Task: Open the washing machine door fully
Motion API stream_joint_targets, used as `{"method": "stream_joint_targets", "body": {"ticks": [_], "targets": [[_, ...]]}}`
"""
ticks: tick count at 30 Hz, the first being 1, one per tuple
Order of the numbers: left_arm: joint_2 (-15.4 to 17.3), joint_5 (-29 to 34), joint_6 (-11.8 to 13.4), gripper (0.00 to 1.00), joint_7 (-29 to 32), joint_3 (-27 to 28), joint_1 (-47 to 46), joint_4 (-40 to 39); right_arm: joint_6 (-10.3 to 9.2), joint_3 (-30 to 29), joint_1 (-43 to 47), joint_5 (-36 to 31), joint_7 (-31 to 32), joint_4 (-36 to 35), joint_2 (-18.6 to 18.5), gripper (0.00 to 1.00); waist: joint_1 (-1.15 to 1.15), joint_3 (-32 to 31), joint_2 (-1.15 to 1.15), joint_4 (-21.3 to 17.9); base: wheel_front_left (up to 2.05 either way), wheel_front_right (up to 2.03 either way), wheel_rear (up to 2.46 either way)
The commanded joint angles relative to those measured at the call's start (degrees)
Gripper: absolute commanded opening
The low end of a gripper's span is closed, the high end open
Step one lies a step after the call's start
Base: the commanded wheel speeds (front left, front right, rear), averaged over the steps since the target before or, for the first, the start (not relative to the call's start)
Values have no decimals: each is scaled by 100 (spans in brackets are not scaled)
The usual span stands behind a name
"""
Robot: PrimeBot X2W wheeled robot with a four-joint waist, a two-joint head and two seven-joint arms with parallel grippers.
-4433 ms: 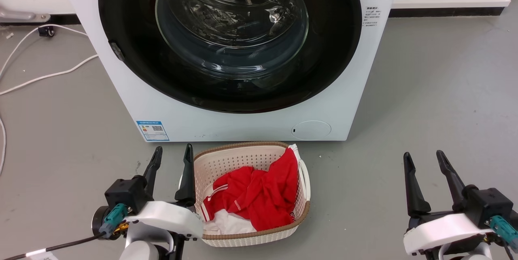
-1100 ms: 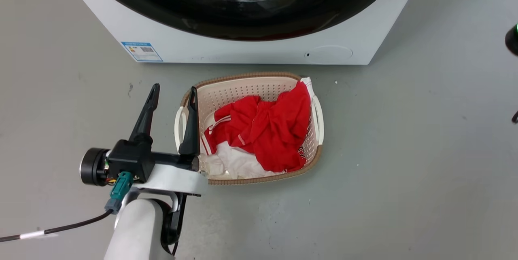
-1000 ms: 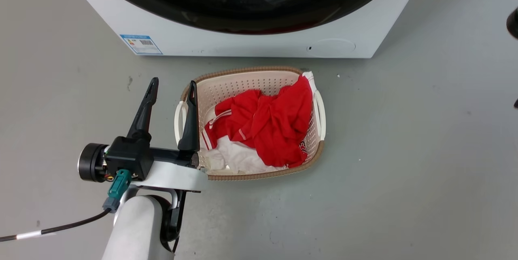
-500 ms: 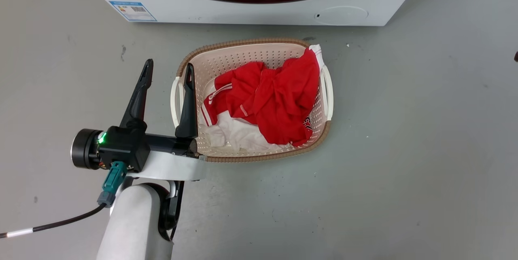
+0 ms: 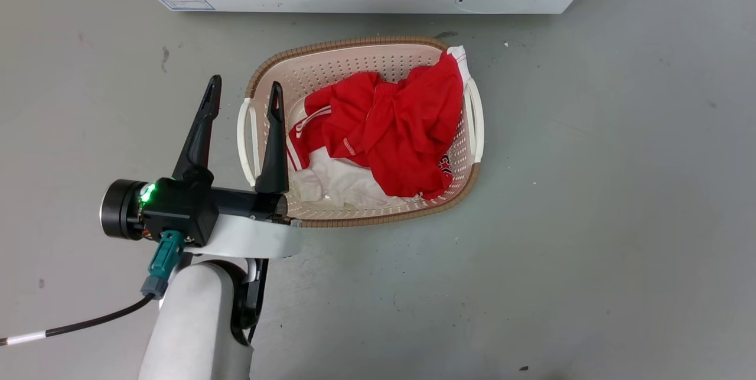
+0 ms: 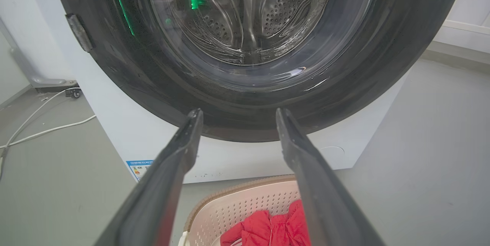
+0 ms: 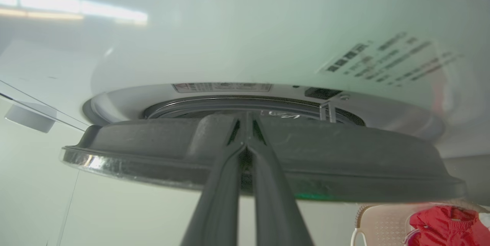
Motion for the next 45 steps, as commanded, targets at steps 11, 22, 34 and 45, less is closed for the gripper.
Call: {"method": "stream_joint_targets", "body": {"ticks": [11,22,34,45], "targets": [[9,27,14,100,-15,-19,-66,72,0,190,274,367,878,-302,71,0,-1,-127,0,-71,0,0,0],[9,-34,32,100,-15,-69,0,178,1,474,577,648,1592,-405,138,0,-1,-410,0,-102,0,0,0],[12,-116,57,100,-15,-168,71,259,6,675,790,730,1707,-525,-26,0,-1,-653,0,-80,0,0,0],[9,-217,112,100,-15,-212,253,316,6,1001,1209,976,2205,-724,-105,0,-1,-1071,0,74,0,0,0]]}}
